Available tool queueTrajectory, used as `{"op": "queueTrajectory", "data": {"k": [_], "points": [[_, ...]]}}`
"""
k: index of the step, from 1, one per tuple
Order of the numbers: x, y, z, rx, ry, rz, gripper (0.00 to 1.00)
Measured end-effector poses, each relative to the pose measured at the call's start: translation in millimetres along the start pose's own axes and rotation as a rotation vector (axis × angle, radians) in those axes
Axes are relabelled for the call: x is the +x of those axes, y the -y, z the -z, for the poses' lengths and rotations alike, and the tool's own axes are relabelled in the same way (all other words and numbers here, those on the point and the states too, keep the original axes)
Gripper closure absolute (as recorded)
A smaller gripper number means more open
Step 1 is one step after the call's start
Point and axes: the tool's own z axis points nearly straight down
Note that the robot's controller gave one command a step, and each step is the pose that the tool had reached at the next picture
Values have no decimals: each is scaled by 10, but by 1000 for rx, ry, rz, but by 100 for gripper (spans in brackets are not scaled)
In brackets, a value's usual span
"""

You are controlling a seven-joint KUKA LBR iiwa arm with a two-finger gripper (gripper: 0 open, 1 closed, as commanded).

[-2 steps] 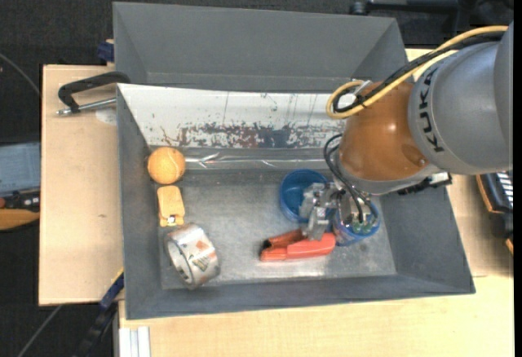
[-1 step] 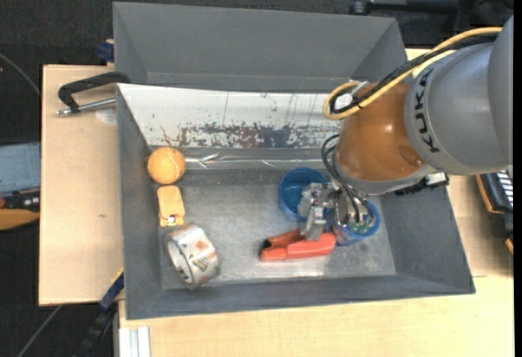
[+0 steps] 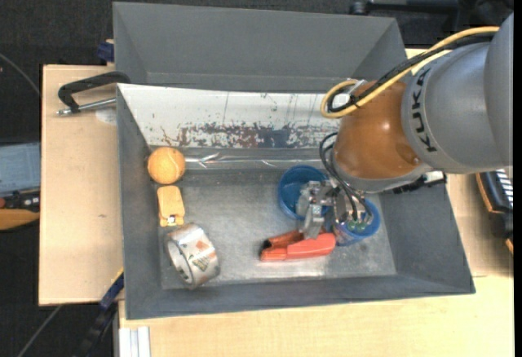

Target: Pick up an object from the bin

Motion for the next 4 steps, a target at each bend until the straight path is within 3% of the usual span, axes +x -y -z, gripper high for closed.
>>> {"op": "queueTrajectory", "data": {"k": [2,3,4], "points": [[-102,45,-12,-2,9,-35,100],[27,-28,-8,-6,17,-112,100],[27,-28,-8,-6,17,-112,100]]}}
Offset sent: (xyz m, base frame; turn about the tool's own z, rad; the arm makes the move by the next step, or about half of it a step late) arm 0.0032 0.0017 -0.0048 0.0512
